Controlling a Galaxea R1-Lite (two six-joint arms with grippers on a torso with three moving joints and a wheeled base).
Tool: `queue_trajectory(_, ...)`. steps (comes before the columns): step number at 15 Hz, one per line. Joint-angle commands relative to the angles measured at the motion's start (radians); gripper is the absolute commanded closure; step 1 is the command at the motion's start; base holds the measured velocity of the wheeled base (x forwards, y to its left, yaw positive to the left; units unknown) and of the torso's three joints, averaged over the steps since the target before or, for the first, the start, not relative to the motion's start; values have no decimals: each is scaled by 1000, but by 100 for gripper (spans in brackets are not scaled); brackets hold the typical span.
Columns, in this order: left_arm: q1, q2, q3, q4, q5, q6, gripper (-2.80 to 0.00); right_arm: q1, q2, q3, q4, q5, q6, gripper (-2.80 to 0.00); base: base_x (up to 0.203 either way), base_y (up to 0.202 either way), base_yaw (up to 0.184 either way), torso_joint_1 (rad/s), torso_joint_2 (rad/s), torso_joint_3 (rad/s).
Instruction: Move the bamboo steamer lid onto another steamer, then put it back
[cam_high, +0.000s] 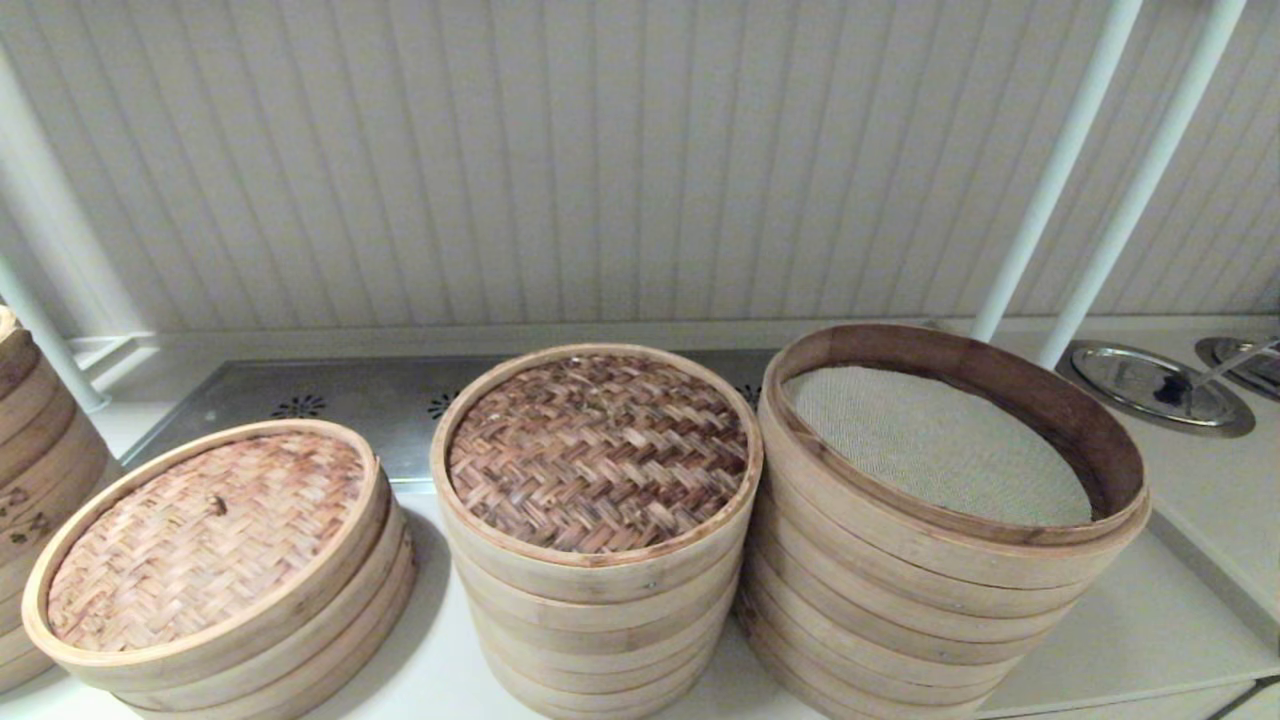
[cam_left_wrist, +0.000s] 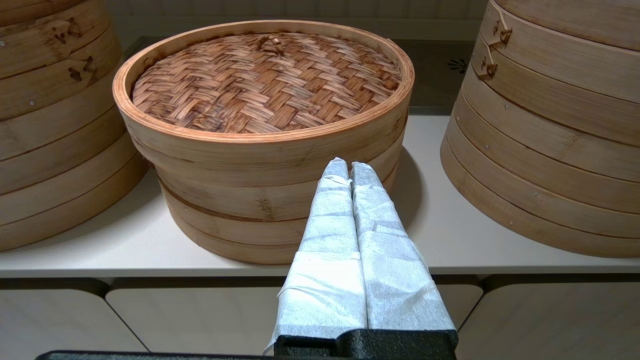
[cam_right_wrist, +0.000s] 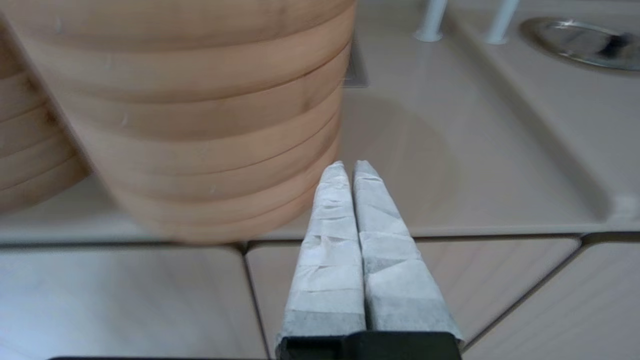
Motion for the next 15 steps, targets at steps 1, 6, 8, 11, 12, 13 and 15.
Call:
queue_trajectory(1, 0, 0, 0, 0, 0, 0, 0, 3, -52, 11, 23, 8, 8, 0, 0, 0, 0, 0, 0, 0)
queue_trajectory(6, 0, 0, 0, 0, 0, 0, 0, 3, -54, 11, 22, 8, 34, 0, 0, 0, 0, 0, 0, 0)
queue_trajectory(8, 0, 0, 0, 0, 0, 0, 0, 3, -54, 11, 23, 8, 48, 0, 0, 0, 0, 0, 0, 0)
queue_trajectory(11, 0, 0, 0, 0, 0, 0, 0, 3, -52, 11, 22, 5, 50, 0, 0, 0, 0, 0, 0, 0)
queue_trajectory(12, 0, 0, 0, 0, 0, 0, 0, 1, -52, 11, 22, 5, 48, 0, 0, 0, 0, 0, 0, 0)
queue_trajectory(13, 0, 0, 0, 0, 0, 0, 0, 3, -52, 11, 22, 4, 48, 0, 0, 0, 0, 0, 0, 0)
queue_trajectory(15, 0, 1, 0, 0, 0, 0, 0, 1, -52, 11, 22, 8, 50, 0, 0, 0, 0, 0, 0, 0)
